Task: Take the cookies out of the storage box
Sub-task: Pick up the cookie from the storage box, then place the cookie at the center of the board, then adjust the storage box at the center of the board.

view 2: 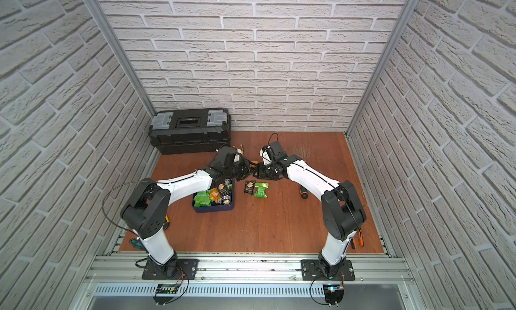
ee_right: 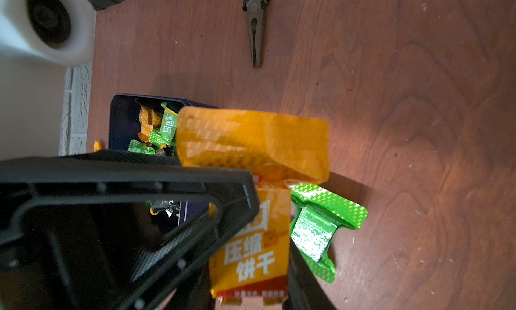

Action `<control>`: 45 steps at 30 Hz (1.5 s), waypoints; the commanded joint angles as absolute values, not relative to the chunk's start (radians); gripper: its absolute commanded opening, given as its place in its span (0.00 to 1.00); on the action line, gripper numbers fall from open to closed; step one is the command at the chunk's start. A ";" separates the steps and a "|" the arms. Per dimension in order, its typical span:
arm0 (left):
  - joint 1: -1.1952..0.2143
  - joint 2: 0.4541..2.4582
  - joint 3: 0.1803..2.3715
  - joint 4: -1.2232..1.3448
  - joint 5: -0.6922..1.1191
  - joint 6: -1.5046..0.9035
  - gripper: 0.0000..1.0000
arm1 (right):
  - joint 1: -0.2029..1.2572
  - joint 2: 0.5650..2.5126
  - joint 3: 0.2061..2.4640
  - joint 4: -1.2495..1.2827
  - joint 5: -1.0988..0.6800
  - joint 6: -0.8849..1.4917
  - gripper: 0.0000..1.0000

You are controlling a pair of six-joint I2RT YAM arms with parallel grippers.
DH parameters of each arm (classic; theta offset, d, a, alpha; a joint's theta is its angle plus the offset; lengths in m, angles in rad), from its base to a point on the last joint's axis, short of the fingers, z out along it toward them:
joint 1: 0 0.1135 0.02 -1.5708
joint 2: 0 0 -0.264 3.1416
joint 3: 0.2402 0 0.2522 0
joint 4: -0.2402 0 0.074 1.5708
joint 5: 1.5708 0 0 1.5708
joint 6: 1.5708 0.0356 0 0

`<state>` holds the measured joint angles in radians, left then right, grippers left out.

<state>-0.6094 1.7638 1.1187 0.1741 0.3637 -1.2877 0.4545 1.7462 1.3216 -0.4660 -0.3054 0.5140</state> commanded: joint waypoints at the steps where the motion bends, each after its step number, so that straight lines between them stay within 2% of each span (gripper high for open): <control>1: -0.619 1.712 1.107 0.159 0.368 -1.259 0.69 | 0.446 1.675 1.272 -0.424 -0.231 0.500 0.31; 2: -0.614 1.706 1.114 0.123 0.353 -1.239 0.79 | 0.445 1.659 1.252 -0.438 -0.213 0.504 0.30; 3: -0.606 1.695 1.119 0.091 0.337 -1.219 0.84 | 0.444 1.648 1.234 -0.454 -0.197 0.507 0.30; 4: -0.597 1.682 1.123 0.055 0.314 -1.199 0.88 | 0.440 1.633 1.212 -0.476 -0.176 0.509 0.30; 6: -0.578 1.641 1.117 -0.010 0.266 -1.162 0.90 | 0.437 1.603 1.169 -0.518 -0.131 0.509 0.30; 14: -0.483 1.481 1.135 -0.484 -0.015 -1.006 0.78 | 0.437 1.595 1.054 -0.597 -0.028 0.535 0.32; 20: -0.389 1.385 1.086 -0.681 -0.151 -0.924 0.68 | 0.436 1.665 1.089 -0.620 -0.015 0.511 0.35; 23: -0.295 1.302 1.005 -0.681 -0.131 -0.911 0.68 | 0.433 1.700 1.095 -0.621 -0.020 0.500 0.35; 26: -0.176 1.235 0.942 -0.681 -0.102 -0.872 0.78 | 0.429 1.708 1.098 -0.624 -0.035 0.494 0.38; 31: -0.018 1.213 0.871 -0.648 0.036 -0.765 0.84 | 0.430 1.690 1.120 -0.655 -0.030 0.475 0.55; 33: -0.004 1.231 0.857 -0.636 0.093 -0.725 0.84 | 0.429 1.667 1.141 -0.684 -0.022 0.468 0.62; 36: -0.001 1.241 0.819 -0.589 0.164 -0.711 0.82 | 0.445 1.626 1.186 -0.729 -0.007 0.460 0.67; 42: 0.027 1.215 0.685 -0.437 0.246 -0.820 0.72 | 0.607 1.663 1.361 -0.772 -0.015 0.467 0.69; 45: 0.028 1.215 0.648 -0.402 0.262 -0.863 0.72 | 0.695 1.735 1.479 -0.778 -0.021 0.477 0.69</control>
<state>0.0196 1.2324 0.6693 -0.4931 0.2092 -0.8104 0.6289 1.6897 1.4113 -0.7578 -0.0132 0.4744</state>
